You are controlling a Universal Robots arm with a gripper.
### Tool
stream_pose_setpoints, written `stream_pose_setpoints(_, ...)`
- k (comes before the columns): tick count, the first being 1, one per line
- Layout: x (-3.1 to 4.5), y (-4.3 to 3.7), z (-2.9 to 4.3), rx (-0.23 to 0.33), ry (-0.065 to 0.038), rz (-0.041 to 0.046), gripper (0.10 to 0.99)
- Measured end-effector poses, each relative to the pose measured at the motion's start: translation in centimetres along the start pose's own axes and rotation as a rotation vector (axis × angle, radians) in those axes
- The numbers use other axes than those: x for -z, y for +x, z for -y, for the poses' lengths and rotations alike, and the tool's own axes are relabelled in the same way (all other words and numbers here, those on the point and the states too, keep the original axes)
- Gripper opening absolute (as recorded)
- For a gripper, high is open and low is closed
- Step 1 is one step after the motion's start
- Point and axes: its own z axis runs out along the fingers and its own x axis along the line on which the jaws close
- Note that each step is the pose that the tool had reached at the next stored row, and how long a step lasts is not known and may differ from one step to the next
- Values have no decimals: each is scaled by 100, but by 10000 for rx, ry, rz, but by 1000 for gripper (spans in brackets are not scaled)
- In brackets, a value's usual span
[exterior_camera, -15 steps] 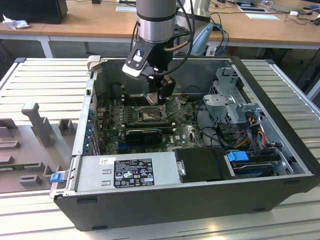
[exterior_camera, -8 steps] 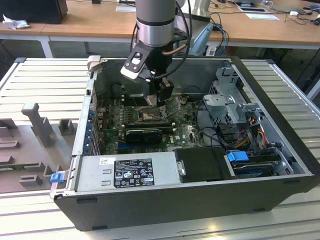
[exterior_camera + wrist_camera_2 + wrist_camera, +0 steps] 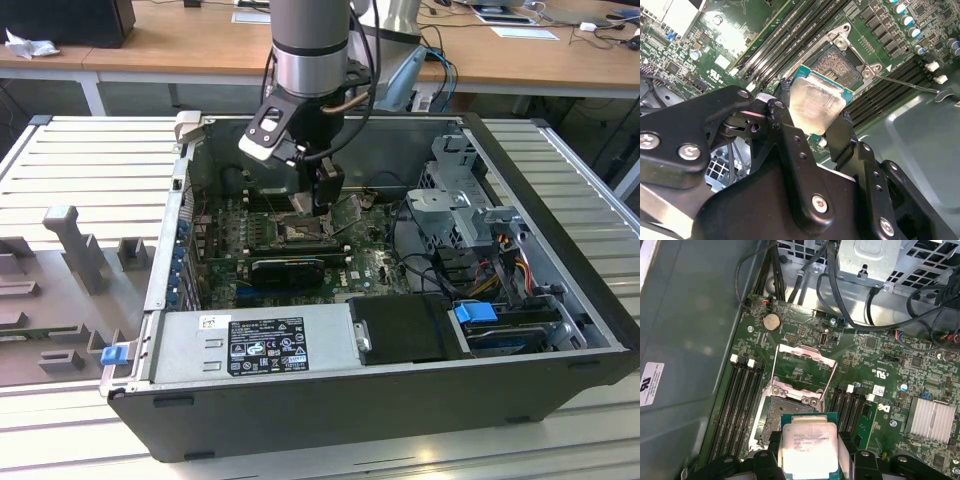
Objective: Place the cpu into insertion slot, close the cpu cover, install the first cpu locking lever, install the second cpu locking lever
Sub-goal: 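Place the cpu into insertion slot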
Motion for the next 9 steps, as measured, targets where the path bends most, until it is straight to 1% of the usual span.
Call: stream_pose_setpoints(9,-73,-1,6,-10,0,1,529)
